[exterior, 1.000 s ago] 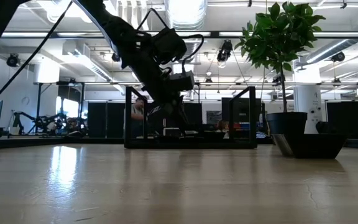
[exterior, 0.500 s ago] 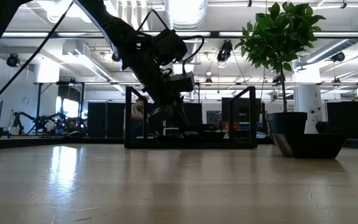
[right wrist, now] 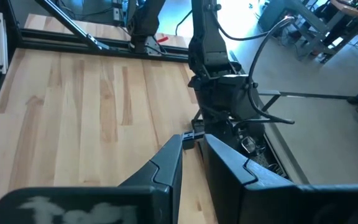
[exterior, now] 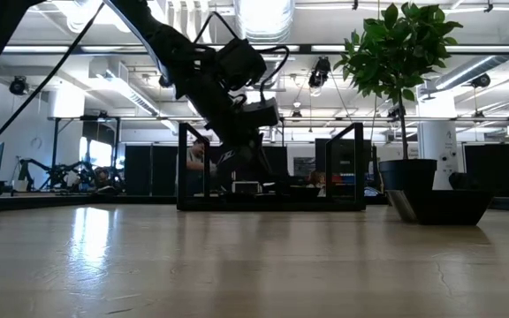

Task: Pick & Place Mini shaped plates
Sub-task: Stack the black square plate on top of the black square plate on the shelf, then stack the black distorted square plate on top of the black distorted square plate on the shelf

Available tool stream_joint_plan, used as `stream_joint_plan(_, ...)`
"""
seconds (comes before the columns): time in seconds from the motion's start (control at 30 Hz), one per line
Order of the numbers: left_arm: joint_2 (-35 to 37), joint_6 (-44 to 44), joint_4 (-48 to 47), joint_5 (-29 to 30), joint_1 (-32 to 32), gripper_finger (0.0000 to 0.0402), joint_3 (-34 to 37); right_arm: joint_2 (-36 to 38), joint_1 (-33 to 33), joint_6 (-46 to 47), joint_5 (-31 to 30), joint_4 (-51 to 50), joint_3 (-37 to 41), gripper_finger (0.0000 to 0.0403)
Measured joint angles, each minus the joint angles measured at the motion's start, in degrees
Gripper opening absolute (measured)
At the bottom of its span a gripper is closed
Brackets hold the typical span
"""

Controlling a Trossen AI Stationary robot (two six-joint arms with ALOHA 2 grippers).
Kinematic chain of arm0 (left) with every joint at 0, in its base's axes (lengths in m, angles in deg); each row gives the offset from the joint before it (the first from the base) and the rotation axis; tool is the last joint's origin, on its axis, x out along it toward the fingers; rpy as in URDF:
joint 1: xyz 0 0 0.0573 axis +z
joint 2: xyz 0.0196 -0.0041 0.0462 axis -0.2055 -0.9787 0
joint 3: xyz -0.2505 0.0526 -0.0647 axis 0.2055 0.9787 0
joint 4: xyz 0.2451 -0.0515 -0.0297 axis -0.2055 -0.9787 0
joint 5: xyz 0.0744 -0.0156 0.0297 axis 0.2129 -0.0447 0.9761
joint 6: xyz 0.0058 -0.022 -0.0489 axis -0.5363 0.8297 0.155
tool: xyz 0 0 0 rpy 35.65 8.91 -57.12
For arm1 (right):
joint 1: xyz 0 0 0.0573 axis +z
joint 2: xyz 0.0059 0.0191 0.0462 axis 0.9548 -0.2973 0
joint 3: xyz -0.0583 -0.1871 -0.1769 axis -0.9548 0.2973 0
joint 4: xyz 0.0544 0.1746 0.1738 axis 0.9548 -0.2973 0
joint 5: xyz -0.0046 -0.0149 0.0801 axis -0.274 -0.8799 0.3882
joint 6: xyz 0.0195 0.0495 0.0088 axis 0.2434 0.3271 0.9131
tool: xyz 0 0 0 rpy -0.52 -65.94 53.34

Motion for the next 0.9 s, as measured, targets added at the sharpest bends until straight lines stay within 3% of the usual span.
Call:
stream_joint_plan(0.17,0.0,0.2,-0.3,0.5,0.0,0.0043,0.0,0.0,0.0,0.1,0.0,0.0,0.0,0.0061)
stream_joint_plan(0.53,1.5,1.5,-1.5,3.4,-1.2,0.0046,0.0,0.0,0.0,0.0,0.0,0.0,0.0,0.0061)
stream_joint_plan(0.7,6.6,3.8,-6.7,3.8,-4.1,0.0046,0.0,0.0,0.0,0.6,-0.1,-0.5,0.0,0.0061)
stream_joint_plan(0.9,15.7,9.2,-15.0,3.8,-9.3,0.0046,0.0,0.1,0.0,10.7,-0.1,-5.3,2.0,0.0061)
